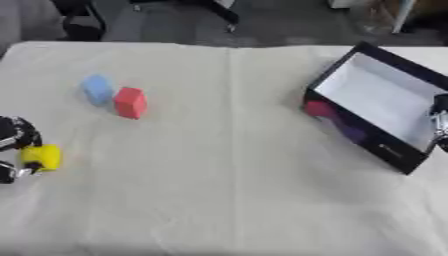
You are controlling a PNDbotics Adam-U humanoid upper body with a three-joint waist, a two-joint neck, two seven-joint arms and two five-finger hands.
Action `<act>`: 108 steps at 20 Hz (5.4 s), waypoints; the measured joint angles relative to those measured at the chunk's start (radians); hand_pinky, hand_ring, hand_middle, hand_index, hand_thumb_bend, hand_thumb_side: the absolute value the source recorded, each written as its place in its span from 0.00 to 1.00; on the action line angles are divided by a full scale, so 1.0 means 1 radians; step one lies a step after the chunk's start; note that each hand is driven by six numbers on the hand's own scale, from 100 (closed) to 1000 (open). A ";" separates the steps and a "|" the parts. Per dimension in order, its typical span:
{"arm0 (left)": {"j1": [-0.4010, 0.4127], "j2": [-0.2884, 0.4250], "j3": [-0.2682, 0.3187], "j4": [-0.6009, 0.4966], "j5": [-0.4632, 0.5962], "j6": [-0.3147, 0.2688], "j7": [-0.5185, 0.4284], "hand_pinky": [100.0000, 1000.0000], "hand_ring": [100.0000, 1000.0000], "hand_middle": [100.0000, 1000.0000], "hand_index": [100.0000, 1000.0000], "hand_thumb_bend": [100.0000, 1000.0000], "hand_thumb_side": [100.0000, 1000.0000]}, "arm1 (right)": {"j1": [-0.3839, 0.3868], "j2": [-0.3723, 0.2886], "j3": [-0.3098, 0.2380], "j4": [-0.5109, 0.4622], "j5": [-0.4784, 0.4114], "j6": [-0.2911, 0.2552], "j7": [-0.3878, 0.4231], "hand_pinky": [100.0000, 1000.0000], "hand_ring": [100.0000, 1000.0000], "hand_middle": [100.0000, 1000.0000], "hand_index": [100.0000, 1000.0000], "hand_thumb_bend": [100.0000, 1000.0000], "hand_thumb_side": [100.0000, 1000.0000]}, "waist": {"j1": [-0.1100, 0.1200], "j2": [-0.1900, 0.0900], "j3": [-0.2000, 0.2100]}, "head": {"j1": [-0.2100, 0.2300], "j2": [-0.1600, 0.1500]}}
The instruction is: Pick up the objects with one hand, pass them to the other hand, and then place them into the box on the other side of the table.
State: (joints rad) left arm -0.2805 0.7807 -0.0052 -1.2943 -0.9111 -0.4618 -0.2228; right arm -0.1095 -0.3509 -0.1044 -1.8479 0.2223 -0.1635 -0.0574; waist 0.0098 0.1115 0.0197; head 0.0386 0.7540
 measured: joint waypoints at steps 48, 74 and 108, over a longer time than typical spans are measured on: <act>-0.255 -0.368 -0.070 -0.360 1.050 0.379 -0.573 0.52 0.36 0.28 0.43 0.00 0.36 | -0.653 -0.141 0.469 -0.137 0.445 -0.449 0.470 0.95 0.92 0.90 0.95 0.25 0.10 | -0.031 0.002 0.045 | -0.031 -0.029; -0.403 -0.433 -0.154 -0.321 1.270 0.580 -0.504 0.53 0.37 0.28 0.43 0.00 0.40 | -0.702 -0.059 0.512 -0.137 0.788 -0.475 0.275 0.96 0.92 0.90 0.93 0.30 0.00 | -0.035 0.007 0.063 | -0.057 -0.072; -0.415 -0.467 -0.228 -0.387 1.355 0.444 -0.377 0.58 0.40 0.31 0.46 0.00 0.33 | -0.677 0.081 0.468 -0.137 0.784 -0.362 0.352 0.93 0.89 0.88 0.91 0.20 0.00 | -0.044 0.014 0.056 | -0.058 -0.080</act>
State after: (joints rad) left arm -0.6960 0.3136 -0.2332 -1.6818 0.4436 -0.0176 -0.5997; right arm -0.7863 -0.2698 0.3633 -1.9851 1.0065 -0.5259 0.2946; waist -0.0341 0.1255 0.0756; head -0.0190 0.6743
